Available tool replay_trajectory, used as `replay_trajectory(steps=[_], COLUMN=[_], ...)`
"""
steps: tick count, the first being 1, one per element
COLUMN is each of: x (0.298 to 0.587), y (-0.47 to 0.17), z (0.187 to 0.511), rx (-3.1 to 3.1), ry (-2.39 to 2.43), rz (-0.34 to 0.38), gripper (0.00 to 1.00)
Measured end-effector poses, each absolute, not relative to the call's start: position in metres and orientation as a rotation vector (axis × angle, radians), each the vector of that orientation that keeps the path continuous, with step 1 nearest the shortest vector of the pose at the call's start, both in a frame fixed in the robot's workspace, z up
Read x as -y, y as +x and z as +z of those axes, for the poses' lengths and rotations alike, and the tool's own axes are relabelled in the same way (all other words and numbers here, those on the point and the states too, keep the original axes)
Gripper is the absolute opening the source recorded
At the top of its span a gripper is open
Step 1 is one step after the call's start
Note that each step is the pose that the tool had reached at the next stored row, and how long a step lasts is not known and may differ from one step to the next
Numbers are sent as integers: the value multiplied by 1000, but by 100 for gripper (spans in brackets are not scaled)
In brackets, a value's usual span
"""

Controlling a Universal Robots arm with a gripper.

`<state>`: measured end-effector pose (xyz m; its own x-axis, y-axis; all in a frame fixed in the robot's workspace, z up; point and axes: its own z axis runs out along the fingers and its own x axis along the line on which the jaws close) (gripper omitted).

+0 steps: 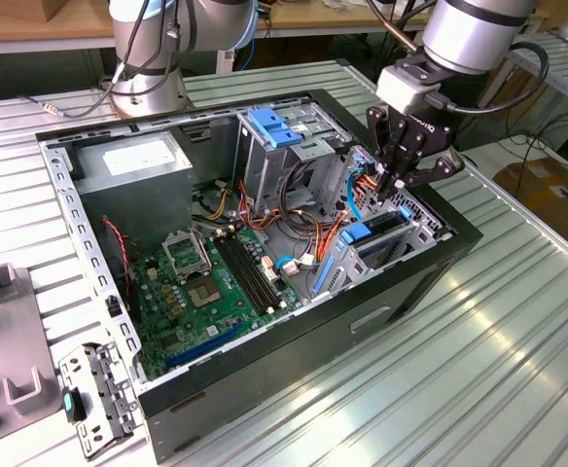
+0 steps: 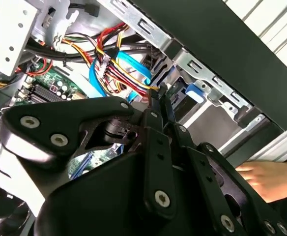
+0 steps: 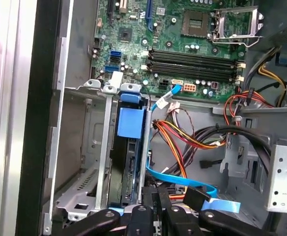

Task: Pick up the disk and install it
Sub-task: 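Insert the first disk wire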

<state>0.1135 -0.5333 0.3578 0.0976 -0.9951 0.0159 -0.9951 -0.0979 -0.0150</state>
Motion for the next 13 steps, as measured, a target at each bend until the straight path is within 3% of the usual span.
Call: replay_trajectory(steps=[13], x=[546], y=[110], z=[355], rx=[-2178], ry=[-2265], rz=[-36], gripper=[16])
